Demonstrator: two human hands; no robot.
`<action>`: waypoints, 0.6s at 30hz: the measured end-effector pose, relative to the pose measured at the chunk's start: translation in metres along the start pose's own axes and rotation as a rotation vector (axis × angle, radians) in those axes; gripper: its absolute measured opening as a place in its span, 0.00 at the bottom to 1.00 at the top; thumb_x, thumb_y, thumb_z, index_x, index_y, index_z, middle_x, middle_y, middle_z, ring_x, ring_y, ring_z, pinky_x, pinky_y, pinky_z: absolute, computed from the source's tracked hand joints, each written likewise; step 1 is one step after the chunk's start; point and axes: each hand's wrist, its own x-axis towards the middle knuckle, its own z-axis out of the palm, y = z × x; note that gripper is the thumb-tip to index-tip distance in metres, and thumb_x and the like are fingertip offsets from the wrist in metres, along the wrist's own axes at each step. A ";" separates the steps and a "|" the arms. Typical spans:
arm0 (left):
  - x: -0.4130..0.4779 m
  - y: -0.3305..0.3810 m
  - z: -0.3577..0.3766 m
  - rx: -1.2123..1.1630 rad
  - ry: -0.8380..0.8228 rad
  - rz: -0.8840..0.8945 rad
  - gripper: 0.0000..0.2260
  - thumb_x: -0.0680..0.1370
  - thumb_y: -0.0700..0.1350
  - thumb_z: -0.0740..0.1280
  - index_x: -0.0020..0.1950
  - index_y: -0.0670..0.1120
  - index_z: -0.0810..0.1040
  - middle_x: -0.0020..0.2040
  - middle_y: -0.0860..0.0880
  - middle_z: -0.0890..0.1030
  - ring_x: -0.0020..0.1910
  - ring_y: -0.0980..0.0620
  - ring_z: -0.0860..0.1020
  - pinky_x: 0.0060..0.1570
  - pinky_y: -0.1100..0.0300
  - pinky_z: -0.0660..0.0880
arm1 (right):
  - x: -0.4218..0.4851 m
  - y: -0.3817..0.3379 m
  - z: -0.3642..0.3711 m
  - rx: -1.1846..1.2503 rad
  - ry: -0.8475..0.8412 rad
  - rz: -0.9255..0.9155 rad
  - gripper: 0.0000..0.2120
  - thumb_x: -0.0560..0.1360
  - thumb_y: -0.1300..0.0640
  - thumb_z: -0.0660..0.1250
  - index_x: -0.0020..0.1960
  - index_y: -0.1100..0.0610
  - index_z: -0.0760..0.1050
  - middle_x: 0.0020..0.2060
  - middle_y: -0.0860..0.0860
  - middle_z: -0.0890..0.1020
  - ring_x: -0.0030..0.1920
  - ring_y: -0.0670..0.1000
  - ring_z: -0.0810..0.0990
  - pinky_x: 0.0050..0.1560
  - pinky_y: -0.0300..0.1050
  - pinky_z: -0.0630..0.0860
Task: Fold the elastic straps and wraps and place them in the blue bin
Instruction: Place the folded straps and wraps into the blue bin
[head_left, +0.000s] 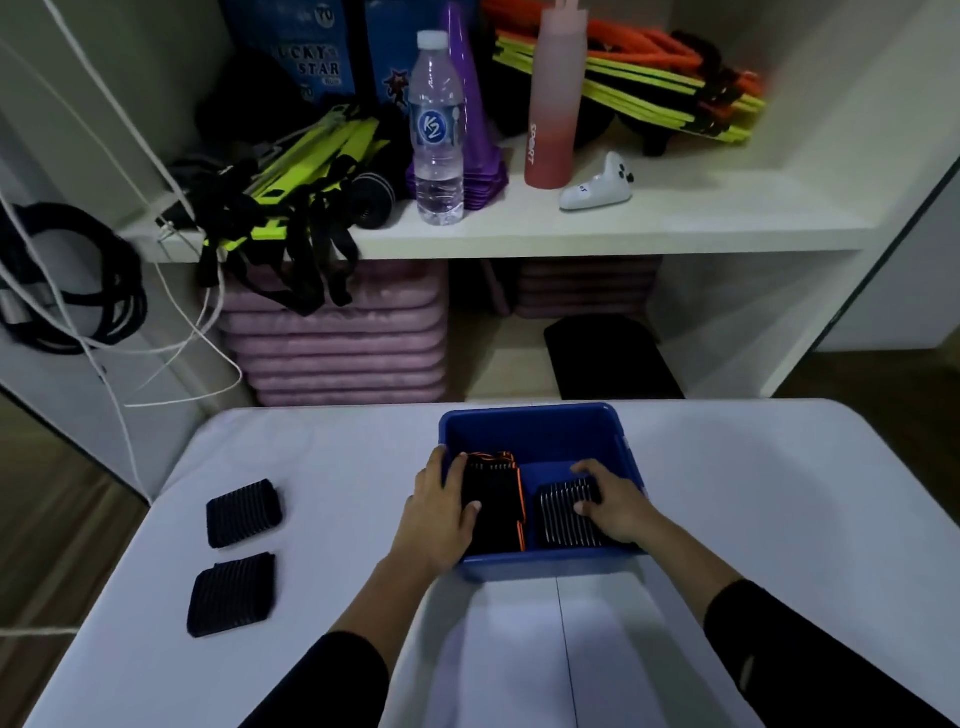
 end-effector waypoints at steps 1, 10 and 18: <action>-0.001 0.000 0.001 0.009 0.012 0.004 0.27 0.78 0.49 0.60 0.75 0.45 0.55 0.75 0.44 0.50 0.71 0.43 0.59 0.66 0.49 0.67 | 0.003 0.002 0.000 -0.023 -0.047 0.011 0.23 0.77 0.59 0.64 0.68 0.48 0.61 0.56 0.58 0.77 0.50 0.56 0.79 0.56 0.48 0.75; -0.003 -0.002 0.006 0.014 0.037 -0.009 0.27 0.78 0.48 0.60 0.74 0.47 0.56 0.77 0.46 0.48 0.72 0.45 0.59 0.65 0.50 0.67 | 0.024 0.002 0.010 -0.234 -0.322 0.053 0.25 0.77 0.59 0.64 0.71 0.58 0.61 0.68 0.57 0.68 0.66 0.56 0.70 0.64 0.43 0.67; -0.005 0.002 0.002 0.021 0.052 -0.027 0.25 0.79 0.50 0.58 0.74 0.48 0.55 0.76 0.48 0.50 0.71 0.46 0.59 0.65 0.50 0.67 | 0.024 0.005 0.011 -0.192 -0.331 0.019 0.29 0.76 0.56 0.65 0.74 0.57 0.58 0.72 0.56 0.64 0.69 0.55 0.67 0.68 0.44 0.64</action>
